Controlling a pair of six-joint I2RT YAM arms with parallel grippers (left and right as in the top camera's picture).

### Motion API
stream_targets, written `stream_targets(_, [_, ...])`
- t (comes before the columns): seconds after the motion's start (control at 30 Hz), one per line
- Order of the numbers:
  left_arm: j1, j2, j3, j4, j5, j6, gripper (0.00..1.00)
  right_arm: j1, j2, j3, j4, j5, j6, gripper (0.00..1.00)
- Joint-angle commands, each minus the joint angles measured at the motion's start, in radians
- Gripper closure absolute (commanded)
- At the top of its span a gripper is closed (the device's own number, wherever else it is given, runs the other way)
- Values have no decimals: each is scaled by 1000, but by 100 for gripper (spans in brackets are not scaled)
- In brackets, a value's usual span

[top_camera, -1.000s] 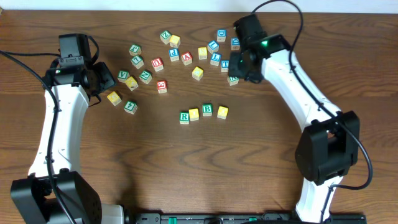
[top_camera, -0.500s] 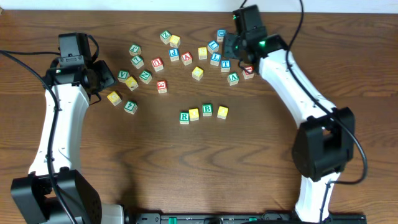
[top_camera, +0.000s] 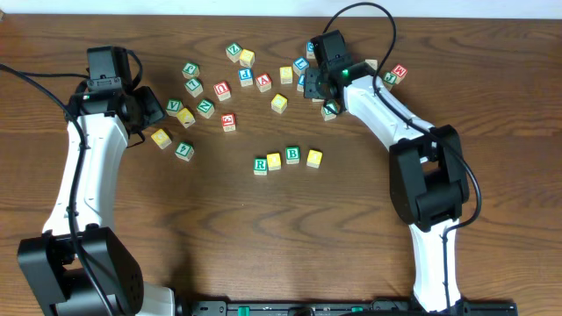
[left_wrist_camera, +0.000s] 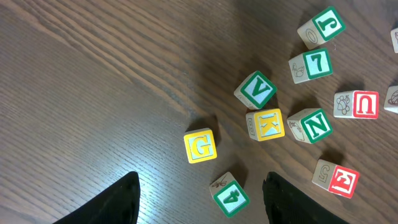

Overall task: Spell out ROBOT
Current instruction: 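Grasp the blue T block with the right gripper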

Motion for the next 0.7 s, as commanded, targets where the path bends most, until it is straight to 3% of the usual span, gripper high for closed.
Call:
stream_targets(0.0, [-2,8,-2,2,-2,-5,37,-1,39,8,13,15,-12,52])
stream_targets(0.67, [-2,8,-2,5,-2,-5,37,0,47,8,32,50,-13,77])
